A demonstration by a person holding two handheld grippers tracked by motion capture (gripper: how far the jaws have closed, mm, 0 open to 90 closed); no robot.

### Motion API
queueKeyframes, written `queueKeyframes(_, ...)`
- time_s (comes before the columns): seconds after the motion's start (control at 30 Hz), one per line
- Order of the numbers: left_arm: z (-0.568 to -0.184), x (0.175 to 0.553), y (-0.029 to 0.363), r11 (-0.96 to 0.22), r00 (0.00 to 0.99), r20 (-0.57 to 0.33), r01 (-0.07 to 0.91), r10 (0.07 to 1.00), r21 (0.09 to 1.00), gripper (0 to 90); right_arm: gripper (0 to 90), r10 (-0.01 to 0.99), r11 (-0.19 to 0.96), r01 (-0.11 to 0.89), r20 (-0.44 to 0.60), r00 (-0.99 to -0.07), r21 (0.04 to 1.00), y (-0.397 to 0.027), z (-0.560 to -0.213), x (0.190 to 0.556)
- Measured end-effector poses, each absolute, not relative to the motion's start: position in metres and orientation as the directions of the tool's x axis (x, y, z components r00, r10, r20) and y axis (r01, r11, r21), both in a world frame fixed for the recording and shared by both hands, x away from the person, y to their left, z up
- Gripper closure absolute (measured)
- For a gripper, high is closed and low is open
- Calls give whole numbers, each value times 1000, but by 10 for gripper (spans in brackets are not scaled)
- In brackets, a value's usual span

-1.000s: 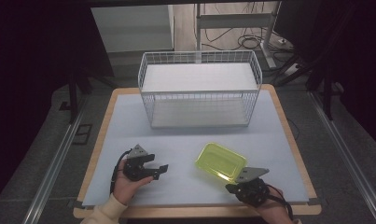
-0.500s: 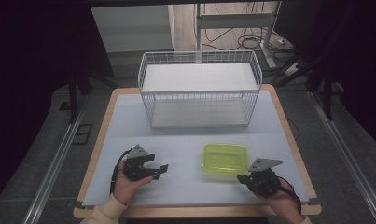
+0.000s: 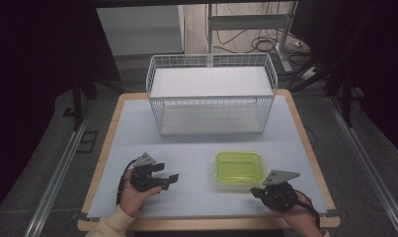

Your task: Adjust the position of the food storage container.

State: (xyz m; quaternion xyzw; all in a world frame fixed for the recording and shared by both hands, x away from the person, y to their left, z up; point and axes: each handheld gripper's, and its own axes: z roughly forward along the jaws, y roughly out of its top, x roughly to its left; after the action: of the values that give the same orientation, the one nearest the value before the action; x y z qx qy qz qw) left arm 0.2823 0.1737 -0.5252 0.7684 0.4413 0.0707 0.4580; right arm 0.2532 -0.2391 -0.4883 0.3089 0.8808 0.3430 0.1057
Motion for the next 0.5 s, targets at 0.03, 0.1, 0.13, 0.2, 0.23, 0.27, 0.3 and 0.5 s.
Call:
queueKeyframes(0.03, -525, 282, 173, -190, 601, -298, 614, 741, 766, 222, 896, 607, 569, 460, 29, -794, 682, -238, -485, 252)
queueKeyframes(0.1, -524, 283, 173, -187, 603, -306, 616, 737, 765, 222, 896, 589, 539, 435, 46, -807, 721, -238, -476, 251)
queueKeyframes(0.13, -522, 283, 172, -181, 602, -319, 623, 732, 761, 221, 895, 586, 528, 427, 49, -809, 734, -239, -473, 251)
queueKeyframes(0.2, -520, 284, 170, -172, 605, -334, 626, 722, 761, 220, 878, 586, 494, 410, 55, -808, 766, -242, -465, 253)
queueKeyframes(0.23, -518, 284, 169, -176, 611, -334, 624, 718, 761, 220, 861, 594, 473, 403, 55, -803, 784, -246, -461, 255)
queueKeyframes(0.27, -516, 285, 167, -180, 617, -335, 622, 712, 762, 221, 852, 601, 458, 398, 53, -797, 795, -248, -459, 257)
queueKeyframes(0.3, -513, 285, 166, -181, 623, -332, 615, 708, 767, 221, 851, 610, 436, 400, 61, -790, 806, -251, -457, 260)
queueKeyframes(0.5, -498, 289, 154, -166, 645, -361, 608, 674, 776, 223, 514, 648, 339, 406, 102, -754, 849, -263, -451, 280)
